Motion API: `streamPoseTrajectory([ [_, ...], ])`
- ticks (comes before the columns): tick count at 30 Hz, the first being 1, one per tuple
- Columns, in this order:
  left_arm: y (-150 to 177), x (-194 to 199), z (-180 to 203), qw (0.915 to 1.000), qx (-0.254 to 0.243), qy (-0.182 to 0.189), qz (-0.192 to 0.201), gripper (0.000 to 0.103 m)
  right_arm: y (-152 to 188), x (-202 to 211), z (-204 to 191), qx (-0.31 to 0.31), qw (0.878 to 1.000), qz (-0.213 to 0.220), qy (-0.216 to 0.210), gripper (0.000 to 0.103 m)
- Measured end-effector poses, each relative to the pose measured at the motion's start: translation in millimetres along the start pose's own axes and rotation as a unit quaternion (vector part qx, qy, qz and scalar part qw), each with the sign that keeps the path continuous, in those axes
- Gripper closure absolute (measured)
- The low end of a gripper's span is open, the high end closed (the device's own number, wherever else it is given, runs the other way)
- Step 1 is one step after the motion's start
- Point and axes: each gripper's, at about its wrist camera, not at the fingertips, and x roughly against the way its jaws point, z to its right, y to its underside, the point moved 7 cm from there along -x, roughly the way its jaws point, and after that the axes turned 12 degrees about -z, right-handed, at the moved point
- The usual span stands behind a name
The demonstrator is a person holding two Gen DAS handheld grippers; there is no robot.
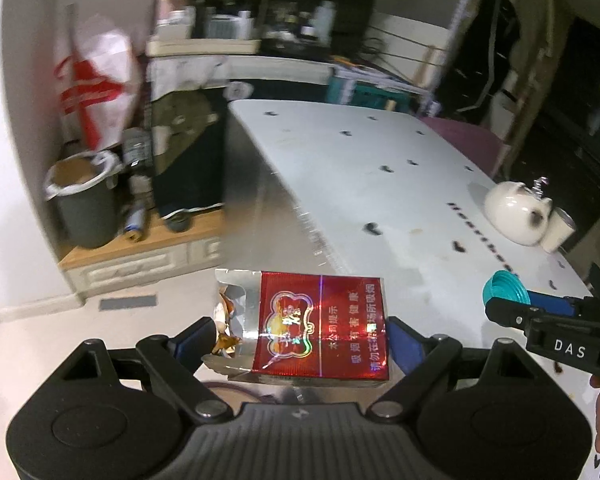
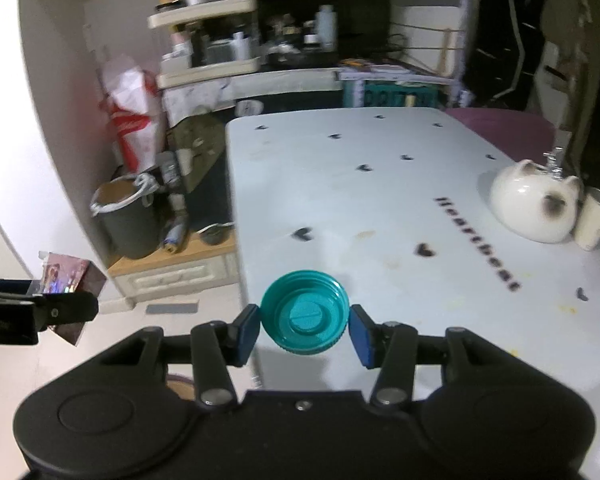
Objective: Collect trash
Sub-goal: 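Carry the red snack box and teal cap over the wastebasket with both tools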
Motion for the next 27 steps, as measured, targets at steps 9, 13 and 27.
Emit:
streamPoseTrajectory([
  [9, 54.6, 27.1, -78.1, 0.9965, 0.073, -0.038, -0.010, 0.013, 25.2, -14.0, -82.2, 0.056, 0.997, -0.033, -0.044, 0.054],
  [13, 79.3, 30.4, -106.6, 0.9928, 0.105, -0.052, -0.022, 0.013, 37.5, -23.7, -112.4, 0.080, 0.993, -0.053, -0.063, 0.054],
  [27, 140.6, -33.9, -135.2, 0.9775, 0.171, -0.037, -0.118, 0.013, 78.2, -92.0, -145.6, 0.096, 0.975, -0.166, -0.110, 0.054],
])
